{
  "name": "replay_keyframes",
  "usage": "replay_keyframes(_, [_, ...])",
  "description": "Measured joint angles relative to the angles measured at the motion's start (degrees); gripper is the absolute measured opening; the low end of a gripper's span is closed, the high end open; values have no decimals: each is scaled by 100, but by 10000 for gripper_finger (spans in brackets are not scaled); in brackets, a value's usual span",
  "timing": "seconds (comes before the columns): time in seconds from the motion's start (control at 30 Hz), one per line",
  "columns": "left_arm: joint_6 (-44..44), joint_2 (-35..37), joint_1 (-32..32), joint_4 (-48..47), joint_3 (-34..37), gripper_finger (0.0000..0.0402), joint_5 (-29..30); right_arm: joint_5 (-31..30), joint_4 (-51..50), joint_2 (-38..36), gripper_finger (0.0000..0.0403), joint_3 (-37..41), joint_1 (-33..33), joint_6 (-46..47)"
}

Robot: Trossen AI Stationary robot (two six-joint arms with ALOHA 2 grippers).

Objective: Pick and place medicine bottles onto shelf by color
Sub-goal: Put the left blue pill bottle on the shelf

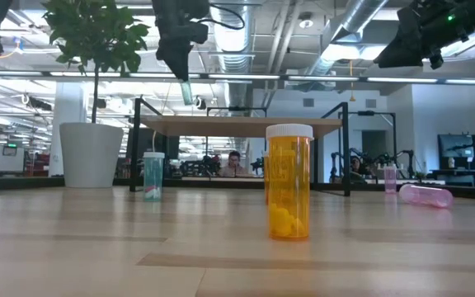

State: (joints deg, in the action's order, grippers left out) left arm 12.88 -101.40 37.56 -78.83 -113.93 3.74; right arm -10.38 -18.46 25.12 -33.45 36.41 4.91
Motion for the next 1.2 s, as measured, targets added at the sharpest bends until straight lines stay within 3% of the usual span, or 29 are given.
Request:
replay_keyframes(0.67, [218, 1, 97, 642, 543, 96, 163, 1, -2, -1, 155, 1, 0, 3])
replay_keyframes(1.2, [530, -4, 367, 263, 613, 96, 163, 0, -4, 0, 155, 2, 0, 24])
